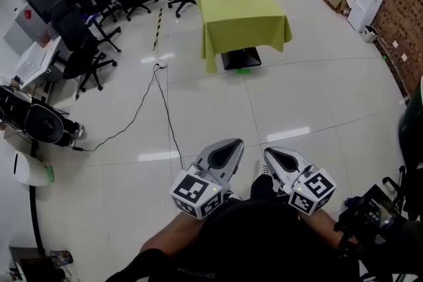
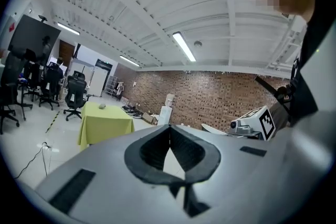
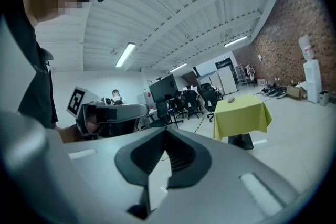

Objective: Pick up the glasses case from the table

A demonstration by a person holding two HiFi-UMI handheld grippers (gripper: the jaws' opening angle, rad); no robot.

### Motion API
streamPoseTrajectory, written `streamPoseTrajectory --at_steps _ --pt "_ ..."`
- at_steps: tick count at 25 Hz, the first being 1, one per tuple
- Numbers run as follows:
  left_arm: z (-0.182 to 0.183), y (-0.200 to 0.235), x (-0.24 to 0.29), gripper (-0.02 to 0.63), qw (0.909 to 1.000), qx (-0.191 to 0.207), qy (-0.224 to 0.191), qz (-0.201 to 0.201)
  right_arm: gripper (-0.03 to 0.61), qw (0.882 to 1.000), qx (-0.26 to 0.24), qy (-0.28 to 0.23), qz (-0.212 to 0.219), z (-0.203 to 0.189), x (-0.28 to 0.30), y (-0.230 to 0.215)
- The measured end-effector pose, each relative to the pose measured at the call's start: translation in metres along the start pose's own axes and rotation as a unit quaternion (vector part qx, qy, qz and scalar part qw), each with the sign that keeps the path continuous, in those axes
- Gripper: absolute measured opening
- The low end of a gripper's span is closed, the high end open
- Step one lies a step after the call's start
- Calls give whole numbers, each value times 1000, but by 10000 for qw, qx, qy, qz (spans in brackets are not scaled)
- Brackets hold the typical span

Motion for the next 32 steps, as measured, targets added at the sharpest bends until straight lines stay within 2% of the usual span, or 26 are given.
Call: streamPoseTrajectory --at_steps 14,22,29,32 --pt "14 27 8 8 9995 -46 -270 131 2 9997 -82 23 232 17 28 -9" --pt "14 50 15 8 9995 -67 -268 173 2 9994 -172 60 292 21 51 -17" --pt "22 57 34 8 9997 -24 -252 56 2 9996 -28 41 290 31 60 -36" --pt "23 64 42 6 9996 -134 -250 -7 2 9996 -8 11 291 35 69 -44"
Point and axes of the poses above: the fingertips, and each gripper's own axes: x forward along the fingers, y to its left, z out of its top, the point moved 1 cm from there along -x, backward along the fingers, and after that the axes turned 14 degrees about -z, right-handed, at the moved point
